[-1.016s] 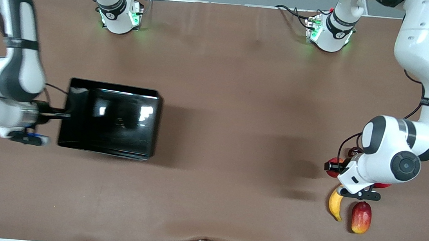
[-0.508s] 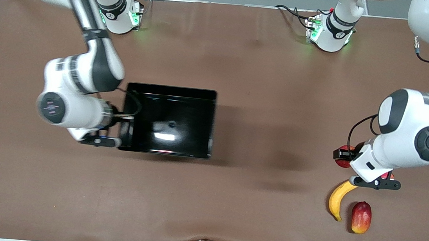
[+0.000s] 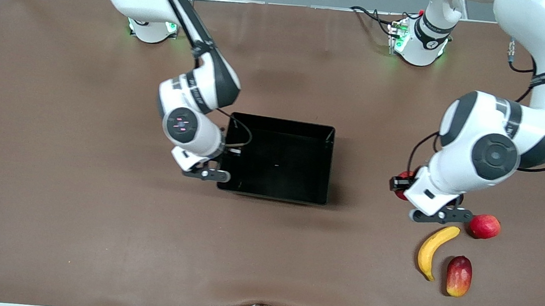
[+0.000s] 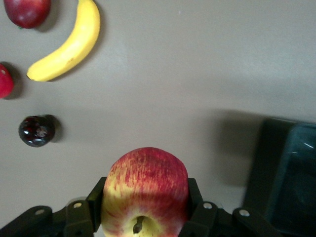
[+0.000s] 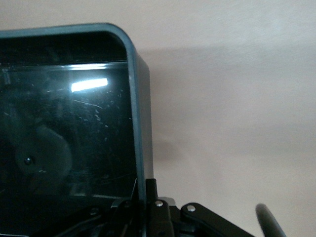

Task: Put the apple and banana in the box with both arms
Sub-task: 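Lift the apple with the left gripper while the right gripper pushes the box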

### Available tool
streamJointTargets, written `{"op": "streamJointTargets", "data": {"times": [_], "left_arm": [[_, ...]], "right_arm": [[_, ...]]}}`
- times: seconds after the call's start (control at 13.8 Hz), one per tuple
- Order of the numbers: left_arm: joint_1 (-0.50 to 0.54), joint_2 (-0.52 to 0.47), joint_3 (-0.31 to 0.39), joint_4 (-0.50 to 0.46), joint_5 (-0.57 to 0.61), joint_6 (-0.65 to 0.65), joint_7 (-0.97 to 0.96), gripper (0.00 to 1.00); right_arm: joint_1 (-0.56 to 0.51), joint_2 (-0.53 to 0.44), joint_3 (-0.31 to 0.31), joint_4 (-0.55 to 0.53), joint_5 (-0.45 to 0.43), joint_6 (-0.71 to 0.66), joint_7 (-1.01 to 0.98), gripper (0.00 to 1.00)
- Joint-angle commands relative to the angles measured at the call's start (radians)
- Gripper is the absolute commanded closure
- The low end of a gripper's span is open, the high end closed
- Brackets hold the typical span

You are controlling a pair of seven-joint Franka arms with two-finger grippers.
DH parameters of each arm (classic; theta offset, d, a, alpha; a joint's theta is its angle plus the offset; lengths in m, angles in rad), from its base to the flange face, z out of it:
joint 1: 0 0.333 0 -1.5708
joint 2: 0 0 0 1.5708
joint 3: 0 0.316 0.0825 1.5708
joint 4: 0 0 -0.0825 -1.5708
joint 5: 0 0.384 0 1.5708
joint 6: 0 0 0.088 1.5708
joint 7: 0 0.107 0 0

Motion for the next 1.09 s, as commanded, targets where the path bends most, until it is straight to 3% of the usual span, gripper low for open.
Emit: {"op": "streamJointTargets", "data": {"times": [0.0,0.07,0.15,0.29,0.51,0.73,0.94,1.02], "left_arm": [[-0.024,-0.005,0.004,-0.004,0.015,-0.01,-0.031,1.0],[-0.03,-0.005,0.004,-0.004,0.015,-0.007,-0.037,1.0],[-0.03,0.001,0.003,-0.004,0.015,-0.004,-0.039,1.0],[-0.035,0.015,0.003,-0.004,0.011,0.003,-0.041,1.0],[-0.059,0.05,0.003,-0.011,0.001,0.05,-0.044,1.0],[-0.104,0.095,0.003,-0.008,0.009,0.105,-0.152,1.0],[-0.164,0.106,0.003,-0.004,0.003,0.136,-0.174,1.0],[-0.183,0.116,0.003,-0.004,0.004,0.144,-0.172,1.0]], "right_arm": [[0.04,0.042,-0.01,0.018,0.03,0.086,0.097,1.0],[0.051,0.047,-0.011,0.018,0.03,0.1,0.129,0.54],[0.04,0.041,-0.011,0.019,0.027,0.092,0.146,0.01],[0.026,0.029,-0.019,0.051,0.023,0.051,0.137,0.0],[-0.039,-0.022,-0.025,0.198,0.01,-0.197,0.139,0.0],[-0.089,-0.037,-0.091,0.327,-0.025,-0.378,0.122,0.0],[-0.093,-0.039,-0.113,0.491,-0.276,-0.61,0.12,0.0],[-0.107,-0.043,-0.12,0.527,-0.295,-0.659,0.122,0.0]]}}
